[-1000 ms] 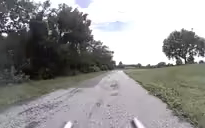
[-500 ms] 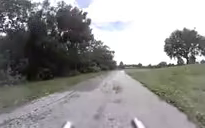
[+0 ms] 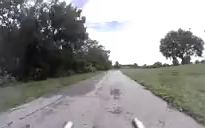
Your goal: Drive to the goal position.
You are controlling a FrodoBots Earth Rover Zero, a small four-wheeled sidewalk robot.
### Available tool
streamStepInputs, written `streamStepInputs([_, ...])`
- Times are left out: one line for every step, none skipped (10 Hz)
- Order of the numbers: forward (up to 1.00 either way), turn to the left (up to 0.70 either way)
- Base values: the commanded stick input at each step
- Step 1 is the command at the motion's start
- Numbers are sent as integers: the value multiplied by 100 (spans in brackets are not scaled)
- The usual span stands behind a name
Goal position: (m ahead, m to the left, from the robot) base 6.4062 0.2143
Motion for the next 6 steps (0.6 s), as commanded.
streamStepInputs([70, 0])
streamStepInputs([70, 0])
streamStepInputs([70, 0])
streamStepInputs([70, 0])
streamStepInputs([70, -5])
streamStepInputs([70, -10])
